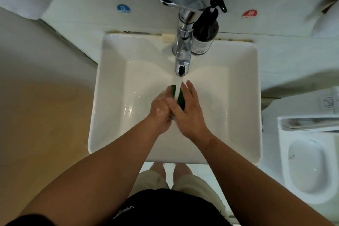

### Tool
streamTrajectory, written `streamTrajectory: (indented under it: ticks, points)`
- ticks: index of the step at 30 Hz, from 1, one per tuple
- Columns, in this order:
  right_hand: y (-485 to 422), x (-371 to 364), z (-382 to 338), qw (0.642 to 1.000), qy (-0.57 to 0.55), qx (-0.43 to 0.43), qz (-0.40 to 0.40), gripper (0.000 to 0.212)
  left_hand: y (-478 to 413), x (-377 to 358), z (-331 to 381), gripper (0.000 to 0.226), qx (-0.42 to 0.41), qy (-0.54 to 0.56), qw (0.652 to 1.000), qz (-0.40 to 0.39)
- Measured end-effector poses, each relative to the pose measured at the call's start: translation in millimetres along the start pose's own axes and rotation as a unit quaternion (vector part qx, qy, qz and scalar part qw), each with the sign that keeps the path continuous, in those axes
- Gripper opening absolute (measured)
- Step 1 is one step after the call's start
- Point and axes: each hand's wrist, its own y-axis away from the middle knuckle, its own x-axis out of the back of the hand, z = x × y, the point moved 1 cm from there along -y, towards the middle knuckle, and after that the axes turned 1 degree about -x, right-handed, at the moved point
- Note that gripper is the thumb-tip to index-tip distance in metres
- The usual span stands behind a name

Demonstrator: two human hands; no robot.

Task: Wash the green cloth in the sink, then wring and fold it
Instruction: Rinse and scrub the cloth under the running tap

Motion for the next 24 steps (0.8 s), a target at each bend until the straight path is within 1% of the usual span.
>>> streamTrajectory:
  ticks: [1,2,3,4,5,6,7,9,10,12,13,14,15,16,17,18,19,20,21,22,23,24]
  points:
    - [4.0,0.2,0.5,0.998,0.040,0.054,-0.005,0.057,-0.3,1.0,1.8,0.033,0.037,0.036,0.999,0.008]
    - [4.1,0.6,2.7,0.994,0.057,0.096,0.006,0.051,0.2,2.4,3.3,0.038,0.072,0.067,0.995,0.016]
    - [2.8,0.5,2.6,0.991,0.055,0.122,0.019,0.042,2.9,3.4,3.6,0.043,0.105,0.086,0.991,0.022]
    - [-0.5,-1.4,1.2,0.990,0.046,0.132,0.031,0.032,6.4,3.1,2.6,0.047,0.129,0.101,0.986,0.021]
    - [-3.7,-4.5,-3.0,0.990,0.040,0.128,0.045,0.023,8.6,3.0,-0.1,0.046,0.137,0.107,0.985,0.017]
    - [-7.0,-9.5,-8.0,0.992,0.031,0.109,0.059,0.017,11.9,1.2,-0.9,0.043,0.136,0.120,0.983,0.009]
    - [-11.4,-15.1,-10.6,0.994,0.020,0.074,0.075,0.016,12.9,-0.8,-0.8,0.039,0.123,0.120,0.985,0.006]
    - [-16.4,-19.9,-16.4,0.995,-0.029,-0.009,0.094,0.021,12.4,-3.0,0.1,0.037,0.079,0.109,0.991,0.013]
    - [-18.2,-18.9,-19.7,0.993,-0.057,-0.026,0.099,0.022,11.1,-3.6,1.3,0.038,0.058,0.101,0.993,0.011]
    - [-23.3,-15.6,-22.5,0.987,-0.104,-0.061,0.102,0.025,9.4,-5.7,1.9,0.049,0.066,0.105,0.992,0.003]
    - [-25.3,-12.7,-24.5,0.984,-0.104,-0.095,0.112,0.029,8.7,-6.5,1.5,0.056,0.067,0.095,0.993,0.004]
    - [-25.8,-9.9,-27.2,0.978,-0.108,-0.126,0.127,0.037,6.7,-6.3,-0.5,0.058,0.060,0.070,0.996,-0.004]
    - [-25.7,-7.4,-27.7,0.969,-0.136,-0.151,0.141,0.047,5.1,-4.4,-1.9,0.055,0.032,0.006,0.999,-0.014]
    - [-24.3,-5.0,-28.8,0.954,-0.191,-0.183,0.144,0.056,5.5,-2.5,-0.7,0.051,-0.010,-0.084,0.996,-0.033]
    - [-23.7,-2.4,-29.1,0.930,-0.254,-0.222,0.144,0.060,6.4,-0.5,0.8,0.051,-0.061,-0.170,0.982,-0.048]
    - [-23.1,2.5,-31.0,0.902,-0.310,-0.267,0.141,0.061,4.5,2.0,-0.2,0.052,-0.103,-0.228,0.966,-0.057]
    - [-23.4,6.1,-30.1,0.877,-0.344,-0.306,0.135,0.059,4.1,3.7,-1.3,0.052,-0.131,-0.251,0.957,-0.065]
    - [-22.6,10.0,-30.2,0.861,-0.362,-0.334,0.128,0.057,4.2,5.6,-4.1,0.052,-0.151,-0.249,0.954,-0.075]
    - [-21.8,11.0,-29.1,0.863,-0.355,-0.340,0.119,0.049,4.7,6.8,-8.0,0.054,-0.156,-0.222,0.958,-0.092]
    - [-22.0,11.1,-26.2,0.881,-0.331,-0.319,0.112,0.036,5.5,5.9,-11.5,0.055,-0.147,-0.180,0.967,-0.103]
    - [-20.1,10.6,-22.6,0.918,-0.279,-0.265,0.098,0.025,6.4,3.4,-11.6,0.052,-0.132,-0.137,0.977,-0.098]
    - [-15.7,8.8,-15.9,0.961,-0.192,-0.185,0.075,0.026,9.0,0.9,-8.3,0.043,-0.116,-0.096,0.986,-0.077]
